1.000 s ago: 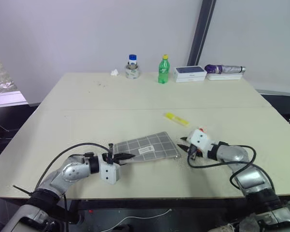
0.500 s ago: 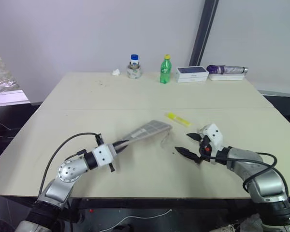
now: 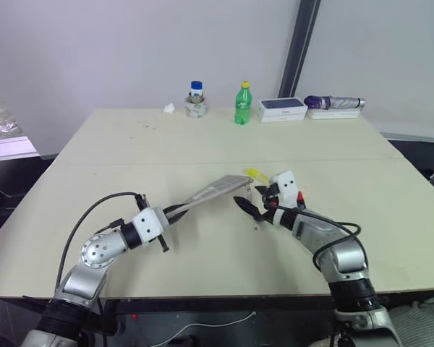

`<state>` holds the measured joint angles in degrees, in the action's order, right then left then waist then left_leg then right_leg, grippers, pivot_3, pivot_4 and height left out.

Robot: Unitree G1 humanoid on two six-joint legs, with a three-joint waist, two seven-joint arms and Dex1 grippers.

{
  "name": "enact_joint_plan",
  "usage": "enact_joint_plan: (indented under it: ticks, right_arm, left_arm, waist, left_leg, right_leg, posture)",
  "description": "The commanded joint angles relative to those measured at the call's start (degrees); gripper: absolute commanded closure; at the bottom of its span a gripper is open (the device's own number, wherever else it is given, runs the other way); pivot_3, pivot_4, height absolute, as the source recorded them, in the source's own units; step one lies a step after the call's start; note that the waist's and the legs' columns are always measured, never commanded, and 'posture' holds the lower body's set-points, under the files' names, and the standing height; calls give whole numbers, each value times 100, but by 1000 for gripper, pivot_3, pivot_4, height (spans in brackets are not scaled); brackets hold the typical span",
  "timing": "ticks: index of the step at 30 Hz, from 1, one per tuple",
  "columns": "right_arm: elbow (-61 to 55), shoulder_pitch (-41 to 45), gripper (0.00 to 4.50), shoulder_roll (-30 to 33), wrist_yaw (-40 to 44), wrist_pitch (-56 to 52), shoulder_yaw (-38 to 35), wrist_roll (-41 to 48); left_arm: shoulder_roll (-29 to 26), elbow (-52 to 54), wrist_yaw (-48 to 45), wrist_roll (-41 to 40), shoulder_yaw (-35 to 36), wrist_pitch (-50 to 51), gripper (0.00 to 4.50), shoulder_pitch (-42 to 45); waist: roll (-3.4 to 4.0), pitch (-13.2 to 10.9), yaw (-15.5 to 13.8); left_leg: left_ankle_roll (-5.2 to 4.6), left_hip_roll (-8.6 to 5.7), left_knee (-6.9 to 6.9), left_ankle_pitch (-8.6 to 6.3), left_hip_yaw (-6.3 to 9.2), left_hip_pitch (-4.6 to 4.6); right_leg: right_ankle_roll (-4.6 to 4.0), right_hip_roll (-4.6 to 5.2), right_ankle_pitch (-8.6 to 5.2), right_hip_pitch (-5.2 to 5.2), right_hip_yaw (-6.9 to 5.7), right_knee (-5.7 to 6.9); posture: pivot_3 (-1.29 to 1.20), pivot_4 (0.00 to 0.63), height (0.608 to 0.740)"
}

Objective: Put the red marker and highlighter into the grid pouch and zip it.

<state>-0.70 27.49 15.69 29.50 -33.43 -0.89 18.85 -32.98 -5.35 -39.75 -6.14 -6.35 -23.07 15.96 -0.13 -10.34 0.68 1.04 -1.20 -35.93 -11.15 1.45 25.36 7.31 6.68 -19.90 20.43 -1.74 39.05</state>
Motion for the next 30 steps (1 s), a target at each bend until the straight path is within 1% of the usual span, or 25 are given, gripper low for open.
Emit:
enact_joint_plan:
  ticks: [1,5,7,10,14,17,18,20,23,27,29,30]
  right_arm:
    - [-29,224,1358,0,55,-20,-15,85]
    - [-53,220,3589,153,109,-38,97,-44]
    - [-99,190,4468,239,135,-72,139,-70]
    - [-244,146,4468,472,237,-84,366,-239]
    - [-598,147,4468,815,490,-183,936,-551]
    - [-677,336,4468,1120,684,-1,1488,-1058]
    - [-722,381,4468,1101,742,-31,1542,-1039]
    - [-772,527,4468,1162,925,160,1914,-1312]
    - [-767,629,4468,971,988,346,2184,-1467]
    - [-579,786,4468,958,1226,1146,2740,-2019]
    - [-549,860,4468,837,1390,1293,2810,-1998]
    - [-520,929,4468,814,1501,1551,2904,-2080]
  left_arm:
    - [35,189,23,26,138,-125,4500,36]
    - [53,178,54,150,136,-185,4500,-27]
    - [47,152,77,258,125,-262,4500,-74]
    - [-10,65,153,584,79,-396,4500,-87]
    - [-134,-65,336,1274,-34,-747,4500,-1]
    - [-126,-132,405,1504,-98,-846,4500,72]
    - [-92,-139,447,1526,-95,-828,4500,97]
    - [-83,-189,515,1704,-160,-859,4500,163]
    - [-89,-221,567,1898,-238,-900,4500,245]
    - [-41,-298,619,1985,-299,-879,4500,336]
    - [-24,-323,636,2027,-334,-864,4500,376]
    - [-19,-348,655,2072,-356,-836,4500,405]
  waist:
    - [0,0,-2]
    - [0,0,-3]
    - [0,0,3]
    - [0,0,0]
    - [0,0,4]
    - [0,0,1]
    - [0,0,4]
    - [0,0,3]
    - [0,0,4]
    - [0,0,1]
    - [-1,0,3]
    - [-1,0,3]
  left_leg:
    - [0,0,0,0,0,0]
    - [0,0,-1,0,0,0]
    - [0,-2,0,0,0,0]
    - [0,-2,1,0,0,0]
    - [-1,-5,0,0,-1,0]
    - [0,-8,2,0,-1,0]
    - [0,-9,1,0,-1,0]
    - [-1,-8,1,0,-1,0]
    - [0,-8,1,0,0,0]
    - [0,-10,0,0,0,0]
    - [0,-10,0,0,0,1]
    - [0,-10,0,0,0,0]
  right_leg:
    - [0,0,0,0,0,0]
    - [0,0,0,-1,0,0]
    - [0,0,0,0,0,0]
    - [0,0,0,2,0,0]
    - [0,0,0,2,0,0]
    - [0,-1,0,3,0,0]
    - [0,-1,0,2,0,-1]
    - [0,-1,0,3,0,0]
    - [0,-2,0,3,0,0]
    - [0,-1,0,2,-1,0]
    - [0,-1,0,4,0,0]
    - [0,-2,0,4,-1,0]
  posture:
    - [0,150,740]
    - [0,150,740]
    - [0,150,740]
    - [0,150,740]
    - [0,150,740]
    - [0,150,740]
    - [0,150,740]
    - [0,150,740]
    - [0,150,740]
    - [0,150,740]
    - [0,150,740]
    - [0,150,740]
